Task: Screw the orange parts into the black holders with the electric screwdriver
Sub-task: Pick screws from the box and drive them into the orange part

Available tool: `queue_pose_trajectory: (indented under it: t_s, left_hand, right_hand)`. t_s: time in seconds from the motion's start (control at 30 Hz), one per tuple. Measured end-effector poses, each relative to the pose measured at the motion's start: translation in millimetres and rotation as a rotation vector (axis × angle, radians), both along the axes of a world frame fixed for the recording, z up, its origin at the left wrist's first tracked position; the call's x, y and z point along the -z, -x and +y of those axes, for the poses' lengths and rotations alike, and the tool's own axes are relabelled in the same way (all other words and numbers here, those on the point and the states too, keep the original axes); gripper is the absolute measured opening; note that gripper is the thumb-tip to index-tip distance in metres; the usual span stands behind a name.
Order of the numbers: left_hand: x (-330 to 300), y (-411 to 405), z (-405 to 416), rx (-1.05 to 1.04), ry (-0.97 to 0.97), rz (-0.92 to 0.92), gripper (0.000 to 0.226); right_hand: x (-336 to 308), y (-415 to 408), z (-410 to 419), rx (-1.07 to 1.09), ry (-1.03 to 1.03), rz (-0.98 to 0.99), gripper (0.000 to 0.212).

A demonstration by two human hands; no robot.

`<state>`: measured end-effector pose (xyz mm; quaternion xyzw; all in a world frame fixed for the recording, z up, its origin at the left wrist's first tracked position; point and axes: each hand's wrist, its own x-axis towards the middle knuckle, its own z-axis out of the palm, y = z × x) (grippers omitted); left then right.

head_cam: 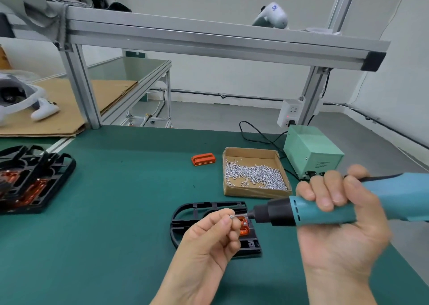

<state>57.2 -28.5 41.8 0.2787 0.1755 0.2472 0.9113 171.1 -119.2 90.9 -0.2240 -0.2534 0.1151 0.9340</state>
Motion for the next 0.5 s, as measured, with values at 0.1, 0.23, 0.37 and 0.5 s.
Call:
queue_pose_trajectory:
  t_s: [0.1,0.23,0.37,0.5]
  left_hand:
    - [0,-1,-1,0.001,0.02,-0.01,0.011]
    - [0,-3,-3,-0.032,0.01,0.002,0.011]
    - [4,-7,-3,-0.147,-0.102,0.082,0.013]
    - [8,-14,-4,-0.242,-0.168,0.141,0.016]
  right_hand:
    - [0,0,0,-0.005,-0.003,0.0,0.022]
    - [0,0,-2,-0.008,-0.006,0.004,0.021]
    - [0,0,-2,0.004,-0.013,-0.029,0.02]
    - [1,-1,0,0.031,-0.031,-0.028,0.019]
